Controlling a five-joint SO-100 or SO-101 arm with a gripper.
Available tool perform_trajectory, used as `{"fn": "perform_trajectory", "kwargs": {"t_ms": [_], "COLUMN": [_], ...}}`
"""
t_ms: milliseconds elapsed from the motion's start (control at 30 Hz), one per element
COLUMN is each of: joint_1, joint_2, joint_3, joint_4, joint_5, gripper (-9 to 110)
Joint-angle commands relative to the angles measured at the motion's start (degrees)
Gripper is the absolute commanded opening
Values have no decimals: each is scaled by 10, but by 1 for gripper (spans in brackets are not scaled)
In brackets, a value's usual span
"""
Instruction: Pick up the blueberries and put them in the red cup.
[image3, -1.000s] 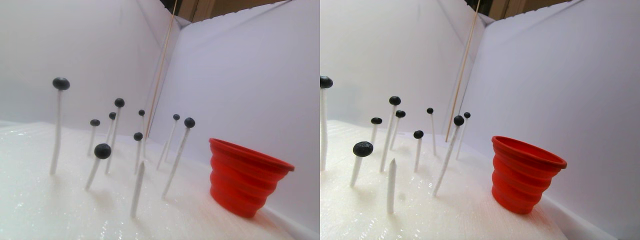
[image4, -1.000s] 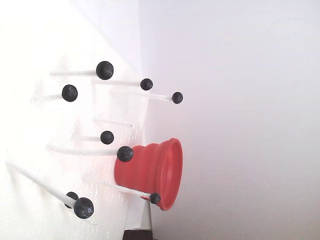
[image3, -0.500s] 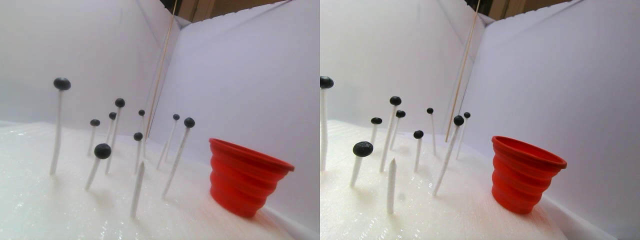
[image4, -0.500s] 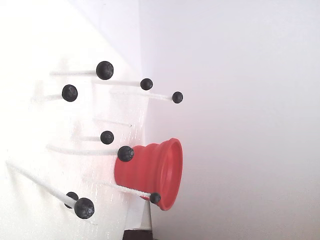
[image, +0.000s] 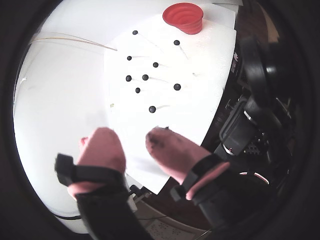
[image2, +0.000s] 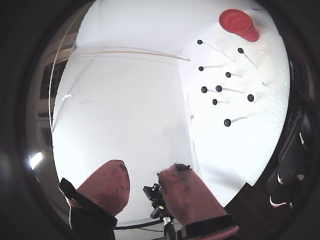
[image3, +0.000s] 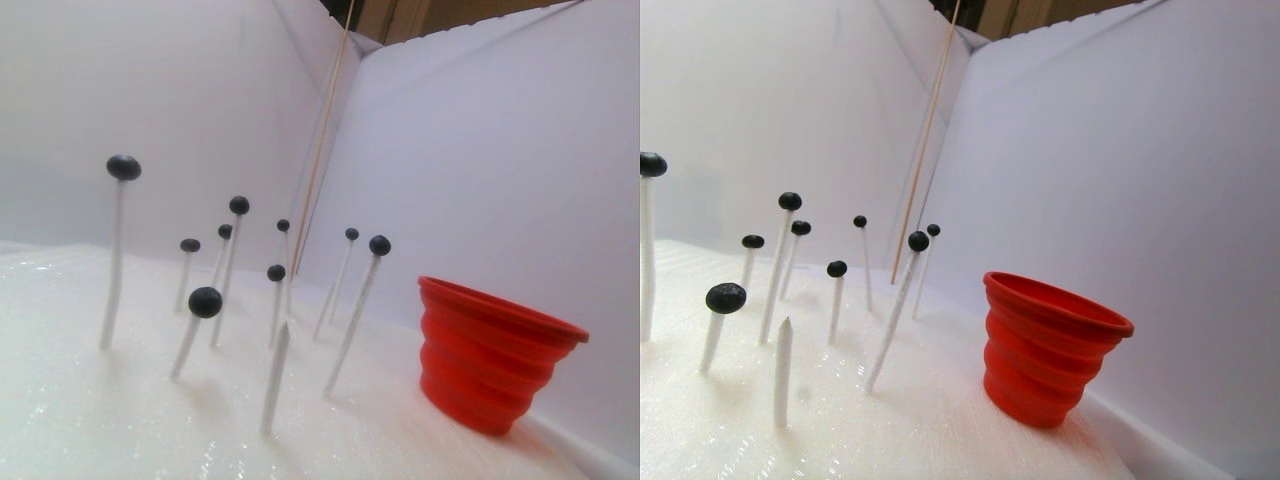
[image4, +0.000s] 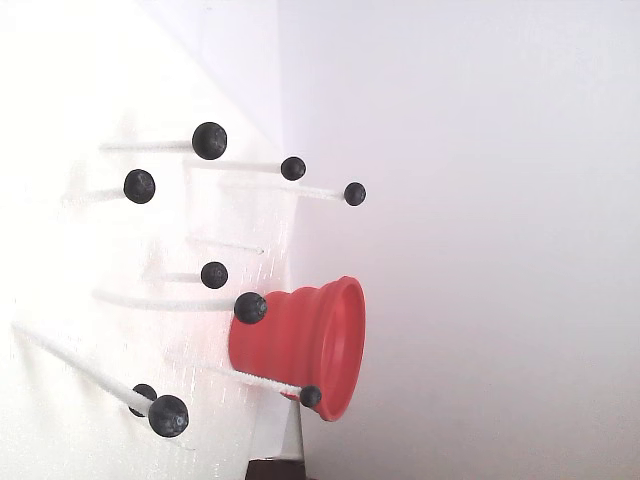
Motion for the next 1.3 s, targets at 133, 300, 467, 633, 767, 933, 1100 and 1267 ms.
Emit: {"fn": "perform_trajectory", "kwargs": {"t_ms": [133, 300, 467, 633, 767, 933, 1100, 1267], "joint_1": [16, 38, 46, -11, -13, -15, -4, -15], "joint_2": [-4, -4, -4, -4, -6, -62, -57, -67], "joint_3": [-2, -2, -4, -20, -32, -54, -26, -12], "joint_4": [-2, -2, -2, -10, -7, -93, -112, -130], "joint_5": [-3, -3, -10, -11, -16, -48, -114, -189], "gripper": [13, 12, 11, 11, 11, 11, 11, 12]}}
